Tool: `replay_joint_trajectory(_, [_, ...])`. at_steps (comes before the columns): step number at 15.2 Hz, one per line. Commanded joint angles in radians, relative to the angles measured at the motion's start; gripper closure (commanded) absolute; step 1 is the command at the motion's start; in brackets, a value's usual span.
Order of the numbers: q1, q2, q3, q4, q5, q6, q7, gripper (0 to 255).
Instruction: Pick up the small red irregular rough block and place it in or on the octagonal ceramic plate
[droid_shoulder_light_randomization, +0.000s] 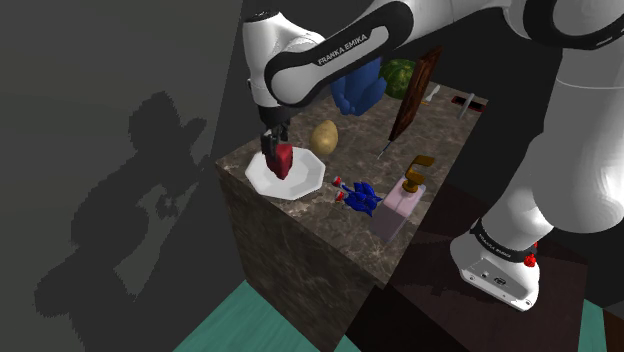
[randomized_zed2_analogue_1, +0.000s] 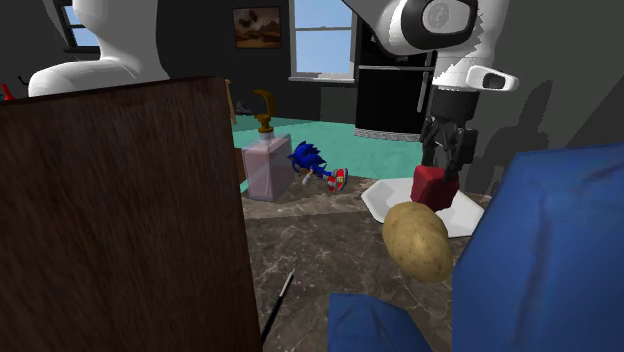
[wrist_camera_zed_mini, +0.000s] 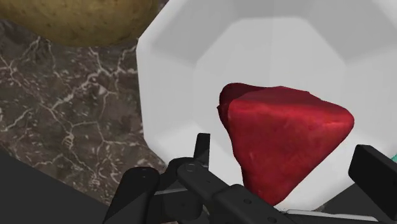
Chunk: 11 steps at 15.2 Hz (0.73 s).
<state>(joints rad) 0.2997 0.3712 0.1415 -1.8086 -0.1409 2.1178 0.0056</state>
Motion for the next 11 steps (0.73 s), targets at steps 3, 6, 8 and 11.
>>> replay_joint_trajectory(3, [0.003,-0.040,0.006,0.061,0.012,-0.100,-0.007,0])
replay_joint_trajectory(6, [0.003,-0.040,0.006,0.060,0.012,-0.100,-0.007,0])
replay_joint_trajectory(8, [0.003,-0.040,0.006,0.061,0.012,-0.100,-0.007,0])
replay_joint_trajectory(11, [0.003,-0.040,0.006,0.061,0.012,-0.100,-0.007,0])
